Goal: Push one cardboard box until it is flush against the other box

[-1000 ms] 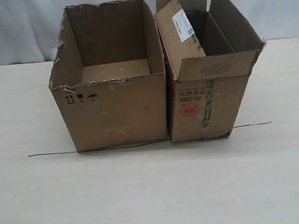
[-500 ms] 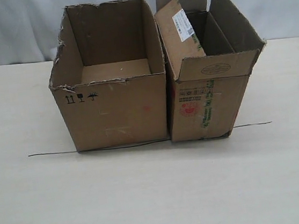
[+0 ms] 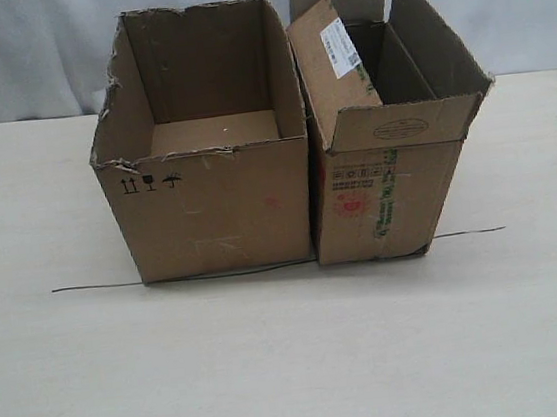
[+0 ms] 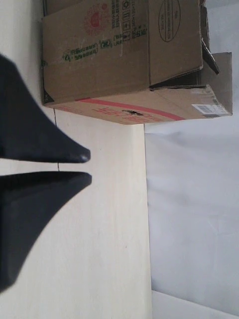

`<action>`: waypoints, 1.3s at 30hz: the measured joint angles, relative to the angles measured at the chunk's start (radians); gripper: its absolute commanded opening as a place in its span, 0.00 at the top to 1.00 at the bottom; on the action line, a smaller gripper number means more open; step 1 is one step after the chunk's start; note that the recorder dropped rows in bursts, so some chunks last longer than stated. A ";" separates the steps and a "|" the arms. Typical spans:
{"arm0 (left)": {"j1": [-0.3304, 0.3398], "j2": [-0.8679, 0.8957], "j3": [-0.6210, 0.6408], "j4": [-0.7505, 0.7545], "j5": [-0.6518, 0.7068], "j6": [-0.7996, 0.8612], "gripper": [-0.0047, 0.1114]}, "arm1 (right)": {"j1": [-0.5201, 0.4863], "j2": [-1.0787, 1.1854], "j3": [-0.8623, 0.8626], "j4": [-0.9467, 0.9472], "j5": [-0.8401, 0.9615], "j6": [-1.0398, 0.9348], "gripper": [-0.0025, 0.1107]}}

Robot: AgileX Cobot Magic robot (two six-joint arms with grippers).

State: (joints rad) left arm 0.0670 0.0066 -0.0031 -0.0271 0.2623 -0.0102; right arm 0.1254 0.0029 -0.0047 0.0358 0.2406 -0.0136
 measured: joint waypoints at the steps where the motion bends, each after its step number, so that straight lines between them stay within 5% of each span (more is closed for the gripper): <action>1: -0.007 0.000 0.000 0.002 0.006 0.010 0.96 | 0.000 0.000 0.000 0.000 0.000 0.000 0.93; 9: -0.111 -0.003 0.000 0.004 0.014 0.083 0.96 | 0.000 0.000 0.000 0.000 0.000 0.000 0.93; 18: -0.114 -0.003 0.000 -0.003 -0.142 0.083 0.96 | 0.000 0.000 0.000 0.000 0.000 0.000 0.93; 39: -0.114 -0.003 0.000 -0.022 -0.138 0.083 0.96 | 0.000 0.000 0.000 0.000 0.000 0.000 0.93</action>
State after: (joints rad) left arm -0.0472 0.0035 -0.0031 -0.0493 0.1240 0.0728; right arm 0.1254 0.0029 -0.0047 0.0358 0.2406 -0.0136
